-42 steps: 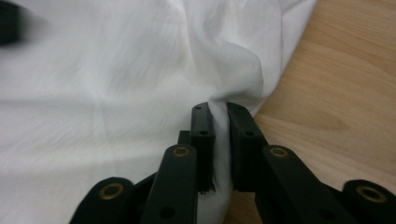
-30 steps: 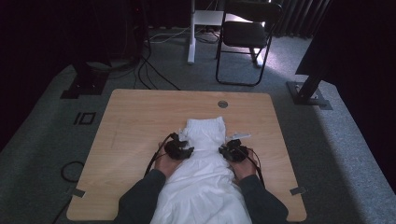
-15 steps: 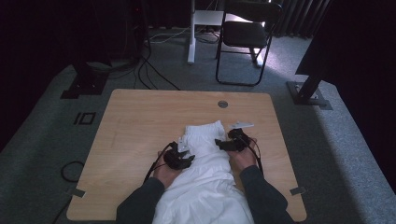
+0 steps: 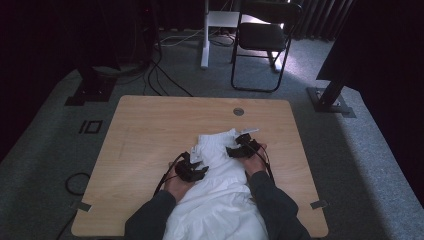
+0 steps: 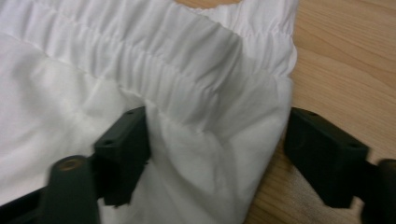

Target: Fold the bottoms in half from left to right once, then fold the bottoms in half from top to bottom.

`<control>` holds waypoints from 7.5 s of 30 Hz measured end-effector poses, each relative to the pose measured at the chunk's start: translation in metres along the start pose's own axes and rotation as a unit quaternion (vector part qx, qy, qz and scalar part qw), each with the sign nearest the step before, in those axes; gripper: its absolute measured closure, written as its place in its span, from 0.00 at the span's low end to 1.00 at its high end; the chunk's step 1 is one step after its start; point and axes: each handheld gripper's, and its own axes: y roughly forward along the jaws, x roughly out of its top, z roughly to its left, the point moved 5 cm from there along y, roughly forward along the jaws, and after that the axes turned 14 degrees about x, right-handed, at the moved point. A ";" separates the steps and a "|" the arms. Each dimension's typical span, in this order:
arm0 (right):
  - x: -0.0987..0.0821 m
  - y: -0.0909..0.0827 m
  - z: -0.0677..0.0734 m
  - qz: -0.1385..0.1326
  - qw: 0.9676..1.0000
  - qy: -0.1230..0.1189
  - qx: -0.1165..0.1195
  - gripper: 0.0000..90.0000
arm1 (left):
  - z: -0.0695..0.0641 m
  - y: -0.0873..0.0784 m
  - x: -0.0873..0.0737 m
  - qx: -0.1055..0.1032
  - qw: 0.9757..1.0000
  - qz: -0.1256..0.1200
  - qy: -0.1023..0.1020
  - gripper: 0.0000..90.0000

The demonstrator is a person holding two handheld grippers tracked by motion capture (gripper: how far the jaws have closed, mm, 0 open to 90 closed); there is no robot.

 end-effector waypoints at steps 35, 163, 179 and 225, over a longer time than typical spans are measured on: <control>0.001 -0.001 0.005 -0.017 1.000 -0.008 0.023 0.81 | 0.058 0.048 0.034 0.023 0.992 0.056 -0.111 0.26; 0.045 0.011 0.011 0.023 0.999 -0.032 0.023 0.90 | 0.081 0.039 0.058 0.043 0.997 0.054 0.020 0.91; 0.076 -0.152 0.074 -0.154 0.973 -0.168 0.036 0.90 | 0.060 -0.129 0.109 0.023 0.988 -0.145 0.046 0.91; 0.014 -0.059 0.060 -0.035 0.993 -0.099 0.062 0.90 | 0.060 -0.051 0.048 0.017 0.999 -0.033 0.023 0.91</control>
